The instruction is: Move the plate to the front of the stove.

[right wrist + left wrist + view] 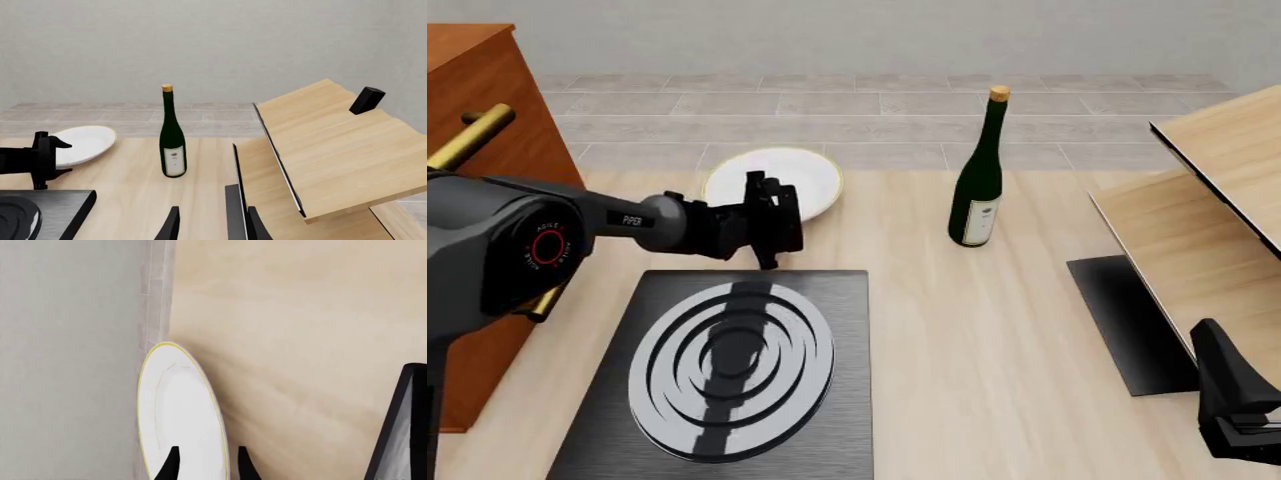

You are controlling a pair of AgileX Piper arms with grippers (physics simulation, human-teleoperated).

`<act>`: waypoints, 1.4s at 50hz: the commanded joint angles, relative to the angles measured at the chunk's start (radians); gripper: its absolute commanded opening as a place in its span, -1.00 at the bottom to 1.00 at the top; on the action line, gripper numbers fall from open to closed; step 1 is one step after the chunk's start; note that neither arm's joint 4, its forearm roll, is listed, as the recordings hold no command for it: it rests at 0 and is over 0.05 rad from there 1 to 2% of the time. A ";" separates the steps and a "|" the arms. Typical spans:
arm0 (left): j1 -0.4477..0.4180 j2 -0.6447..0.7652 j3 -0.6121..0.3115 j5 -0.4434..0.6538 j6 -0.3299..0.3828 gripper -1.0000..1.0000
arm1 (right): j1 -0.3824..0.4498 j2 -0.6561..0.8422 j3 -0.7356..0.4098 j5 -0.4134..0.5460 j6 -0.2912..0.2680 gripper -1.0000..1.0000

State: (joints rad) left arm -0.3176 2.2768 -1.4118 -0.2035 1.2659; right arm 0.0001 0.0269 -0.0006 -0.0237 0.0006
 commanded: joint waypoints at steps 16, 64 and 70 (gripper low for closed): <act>0.003 -0.016 0.059 0.021 0.044 1.00 | 0.000 0.000 0.000 0.000 0.000 1.00; -0.009 -0.160 0.158 0.051 0.053 1.00 | 0.000 0.000 0.000 0.000 0.000 1.00; -0.009 -0.181 0.183 0.046 0.060 1.00 | 0.000 0.000 0.000 0.000 0.000 1.00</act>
State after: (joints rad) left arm -0.3202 2.1215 -1.2725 -0.1639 1.3215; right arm 0.0001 0.0270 -0.0006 -0.0237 0.0006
